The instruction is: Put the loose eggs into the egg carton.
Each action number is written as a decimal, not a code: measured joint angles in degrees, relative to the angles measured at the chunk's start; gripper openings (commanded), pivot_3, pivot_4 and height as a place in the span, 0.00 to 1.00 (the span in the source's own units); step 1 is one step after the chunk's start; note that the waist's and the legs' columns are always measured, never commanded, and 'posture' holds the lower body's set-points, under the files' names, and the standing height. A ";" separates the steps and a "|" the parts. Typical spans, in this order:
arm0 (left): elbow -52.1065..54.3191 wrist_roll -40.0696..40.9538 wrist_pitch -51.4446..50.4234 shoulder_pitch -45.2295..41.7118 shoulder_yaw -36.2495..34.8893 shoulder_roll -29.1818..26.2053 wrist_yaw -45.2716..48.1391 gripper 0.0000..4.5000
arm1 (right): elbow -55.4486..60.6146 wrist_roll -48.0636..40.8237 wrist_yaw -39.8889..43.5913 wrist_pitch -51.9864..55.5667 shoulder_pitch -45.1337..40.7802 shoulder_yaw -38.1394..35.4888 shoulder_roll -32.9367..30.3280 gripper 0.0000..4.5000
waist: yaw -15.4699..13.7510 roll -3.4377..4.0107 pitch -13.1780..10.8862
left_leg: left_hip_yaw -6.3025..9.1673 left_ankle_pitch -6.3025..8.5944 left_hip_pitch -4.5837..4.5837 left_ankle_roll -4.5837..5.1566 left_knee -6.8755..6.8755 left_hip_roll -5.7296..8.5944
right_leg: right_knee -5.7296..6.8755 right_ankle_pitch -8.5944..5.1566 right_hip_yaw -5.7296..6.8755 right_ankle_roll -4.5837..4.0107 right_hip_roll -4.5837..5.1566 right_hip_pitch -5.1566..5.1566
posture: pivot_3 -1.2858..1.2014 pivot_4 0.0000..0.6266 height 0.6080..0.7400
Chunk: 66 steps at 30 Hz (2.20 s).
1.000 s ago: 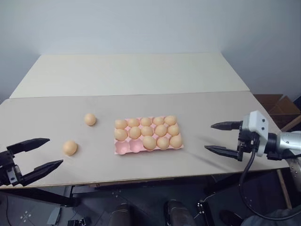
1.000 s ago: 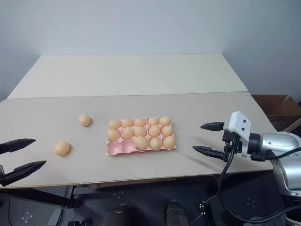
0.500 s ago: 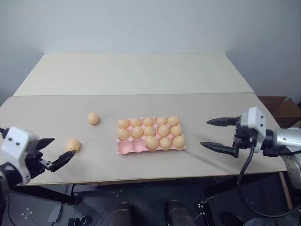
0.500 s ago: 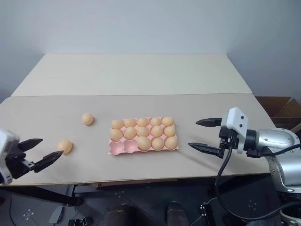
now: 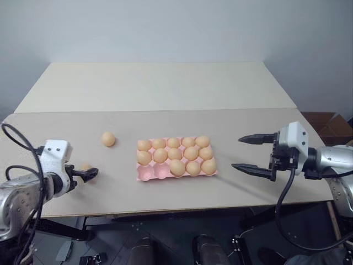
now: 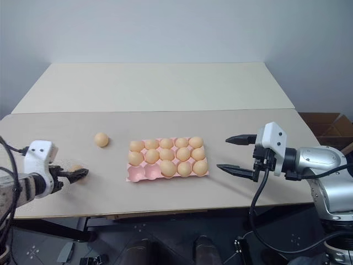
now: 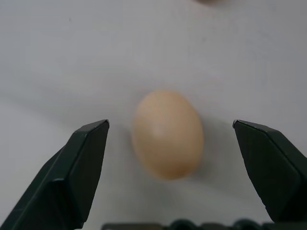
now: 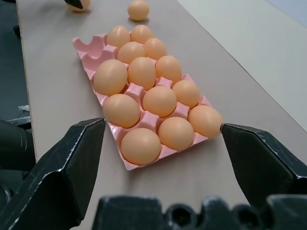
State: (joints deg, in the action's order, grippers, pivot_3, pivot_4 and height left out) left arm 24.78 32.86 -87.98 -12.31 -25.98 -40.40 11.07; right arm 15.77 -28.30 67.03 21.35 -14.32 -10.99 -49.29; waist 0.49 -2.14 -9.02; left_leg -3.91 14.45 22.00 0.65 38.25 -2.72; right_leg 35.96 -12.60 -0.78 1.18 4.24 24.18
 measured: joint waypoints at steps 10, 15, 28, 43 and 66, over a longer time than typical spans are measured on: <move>-0.21 -2.47 1.98 -1.34 3.81 -1.56 2.14 0.44 | 1.44 -0.13 -2.06 0.02 1.29 -0.66 0.03 1.00 | 0.12 -0.03 0.00 | 0.09 0.00 0.04 -0.01 0.00 0.00 | 0.00 0.00 0.01 0.00 0.02 0.03 | 0.52 0.24 1.00; 3.87 0.30 7.83 -3.39 4.58 -3.29 9.05 0.44 | 2.21 -0.13 -3.43 0.03 2.39 -0.79 0.19 1.00 | -0.27 -0.03 0.00 | 0.05 -0.01 0.06 -0.02 0.07 0.04 | -0.01 0.02 0.00 0.02 0.09 0.01 | 0.52 0.24 1.00; 4.55 2.47 23.95 -10.45 28.79 -3.43 25.55 0.44 | 5.79 -0.16 -7.36 0.13 4.92 -0.79 2.63 1.00 | -0.68 -0.03 0.00 | 0.01 -0.01 0.12 0.00 0.13 0.09 | -0.03 0.04 -0.02 0.07 0.04 0.01 | 0.52 0.24 1.00; -0.49 -1.15 32.21 -14.57 35.19 -3.34 33.23 1.00 | 9.01 -2.22 -10.12 1.59 8.63 -1.81 2.24 1.00 | -0.67 -0.03 0.00 | 0.05 -0.01 0.13 0.01 0.17 0.09 | -0.03 0.03 -0.01 0.11 0.03 0.00 | 0.52 0.24 1.00; -5.89 0.22 63.27 31.75 -20.57 -6.58 55.33 1.00 | 2.62 -2.23 -4.74 0.55 2.14 1.40 1.85 1.00 | -0.56 -0.02 0.00 | -0.16 0.01 0.07 0.01 0.10 -0.09 | -0.09 -0.16 0.06 -0.20 0.11 0.06 | 0.52 0.24 1.00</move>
State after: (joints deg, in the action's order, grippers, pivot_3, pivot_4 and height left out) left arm 18.89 33.08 -24.70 19.44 -46.54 -46.99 66.41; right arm 18.38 -30.52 62.29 21.90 -12.19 -9.59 -47.43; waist -0.08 -2.16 -9.02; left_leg -4.07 14.46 22.07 0.66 38.35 -2.81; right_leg 35.87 -12.77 -0.72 0.98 4.35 24.24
